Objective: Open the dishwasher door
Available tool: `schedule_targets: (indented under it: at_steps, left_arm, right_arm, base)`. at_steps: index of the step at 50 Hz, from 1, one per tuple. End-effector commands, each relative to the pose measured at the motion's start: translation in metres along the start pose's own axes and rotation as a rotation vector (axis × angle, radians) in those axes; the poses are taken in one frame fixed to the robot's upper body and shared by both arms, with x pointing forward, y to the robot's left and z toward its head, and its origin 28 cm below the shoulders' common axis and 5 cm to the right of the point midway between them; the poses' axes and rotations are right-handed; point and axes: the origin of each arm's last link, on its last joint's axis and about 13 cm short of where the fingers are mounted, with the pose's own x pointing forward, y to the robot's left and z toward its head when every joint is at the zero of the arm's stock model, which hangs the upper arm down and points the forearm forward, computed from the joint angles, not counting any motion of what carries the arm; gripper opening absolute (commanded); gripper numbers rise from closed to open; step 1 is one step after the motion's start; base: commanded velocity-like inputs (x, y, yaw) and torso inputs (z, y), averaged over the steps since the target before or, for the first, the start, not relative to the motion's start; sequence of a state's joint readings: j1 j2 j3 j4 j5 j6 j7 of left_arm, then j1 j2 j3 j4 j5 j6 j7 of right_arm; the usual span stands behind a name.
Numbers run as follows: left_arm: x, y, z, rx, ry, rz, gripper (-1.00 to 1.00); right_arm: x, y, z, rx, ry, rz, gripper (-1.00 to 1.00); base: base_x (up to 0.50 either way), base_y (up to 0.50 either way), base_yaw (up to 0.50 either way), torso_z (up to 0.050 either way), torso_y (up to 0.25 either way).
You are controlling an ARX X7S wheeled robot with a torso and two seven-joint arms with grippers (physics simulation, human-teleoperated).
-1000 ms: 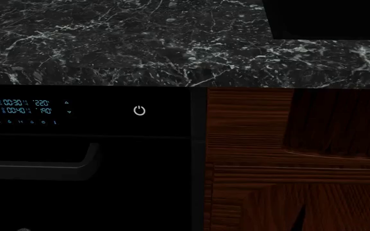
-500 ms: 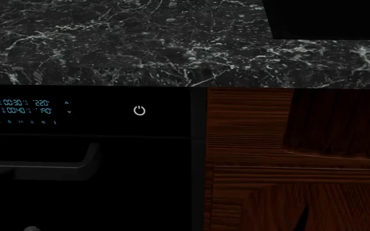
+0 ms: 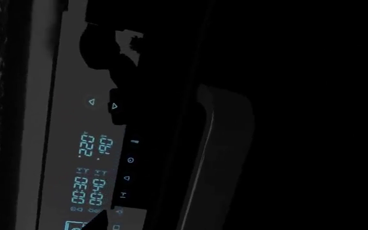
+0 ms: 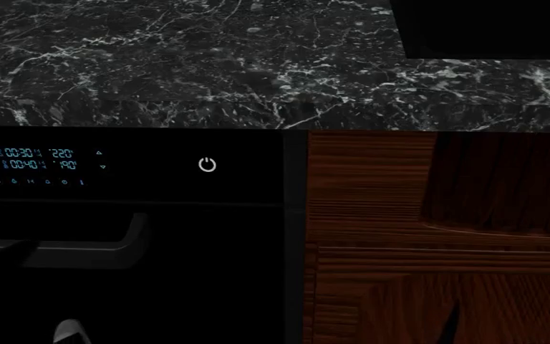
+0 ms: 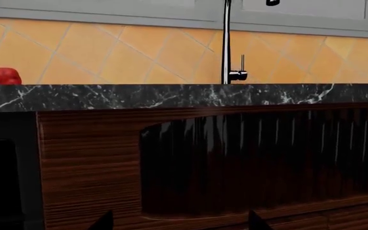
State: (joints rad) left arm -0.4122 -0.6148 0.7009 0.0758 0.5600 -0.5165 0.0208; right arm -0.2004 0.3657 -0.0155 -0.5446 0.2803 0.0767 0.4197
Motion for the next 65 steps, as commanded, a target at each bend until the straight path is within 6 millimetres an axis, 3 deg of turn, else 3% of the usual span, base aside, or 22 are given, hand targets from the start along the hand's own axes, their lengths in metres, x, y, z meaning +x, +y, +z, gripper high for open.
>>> schedule_targets:
  at_steps: [1,26,65]
  left_arm:
    - [0.013,-0.001,0.003,0.028,-0.008,-0.005,1.00]
    - [0.046,-0.003,0.008,0.116,-0.027,-0.016,1.00]
    - [0.084,-0.008,-0.001,0.261,0.020,-0.024,1.00]
  right_arm:
    - [0.001,0.001,0.000,0.002,-0.002,0.002,1.00]
    - [-0.001,-0.001,0.003,0.001,-0.007,-0.006,1.00]
    - [-0.002,-0.003,0.010,-0.011,-0.018,-0.014,1.00]
  base:
    - [0.00,0.00,0.00,0.000,0.000]
    - [0.00,0.00,0.00,0.000,0.000]
    - [0.00,0.00,0.00,0.000,0.000]
